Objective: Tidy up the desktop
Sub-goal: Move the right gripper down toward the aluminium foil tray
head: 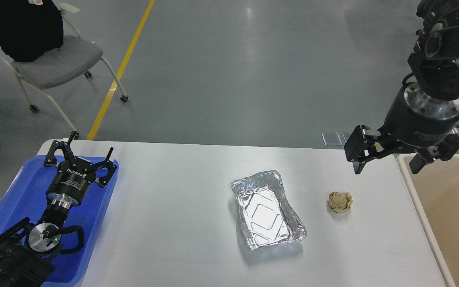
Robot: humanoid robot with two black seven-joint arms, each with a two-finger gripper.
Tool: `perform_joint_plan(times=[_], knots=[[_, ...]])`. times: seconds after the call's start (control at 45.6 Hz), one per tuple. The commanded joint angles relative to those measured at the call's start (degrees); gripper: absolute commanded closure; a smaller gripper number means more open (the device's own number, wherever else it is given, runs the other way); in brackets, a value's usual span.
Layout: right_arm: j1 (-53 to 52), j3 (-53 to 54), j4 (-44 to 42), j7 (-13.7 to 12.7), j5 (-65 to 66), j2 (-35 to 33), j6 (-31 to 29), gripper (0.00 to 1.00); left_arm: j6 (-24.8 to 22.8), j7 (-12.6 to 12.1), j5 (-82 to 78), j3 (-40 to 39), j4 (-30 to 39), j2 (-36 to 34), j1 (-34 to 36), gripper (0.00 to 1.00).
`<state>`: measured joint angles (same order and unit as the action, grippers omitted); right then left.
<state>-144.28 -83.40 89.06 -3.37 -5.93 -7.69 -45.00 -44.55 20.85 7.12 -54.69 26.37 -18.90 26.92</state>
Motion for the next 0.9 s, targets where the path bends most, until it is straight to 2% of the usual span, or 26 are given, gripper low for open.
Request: perform_joint_plan(times=[0.0, 0.307, 0.68, 0.877], knots=[[0.14, 0.08, -0.2, -0.06, 0.13, 0.13, 0.0, 0.0, -0.01, -0.02, 0.0, 0.02, 0.0, 0.0, -0.02, 0.01], [2.68, 1.57, -1.7, 0.03, 0.22, 0.31, 0.0, 0.0, -0.01, -0.02, 0.0, 0.02, 0.0, 0.0, 0.06, 0.01], [10.5, 6.76, -10.66, -0.06, 0.13, 5.23, 0.44, 0.0, -0.01, -0.02, 0.0, 0.02, 0.0, 0.0, 0.06, 0.01], [16.21, 8.78, -17.07, 0.03, -0.22, 7.69, 2.72, 0.0, -0.01, -0.02, 0.0, 0.02, 0.0, 0.0, 0.06, 0.01]])
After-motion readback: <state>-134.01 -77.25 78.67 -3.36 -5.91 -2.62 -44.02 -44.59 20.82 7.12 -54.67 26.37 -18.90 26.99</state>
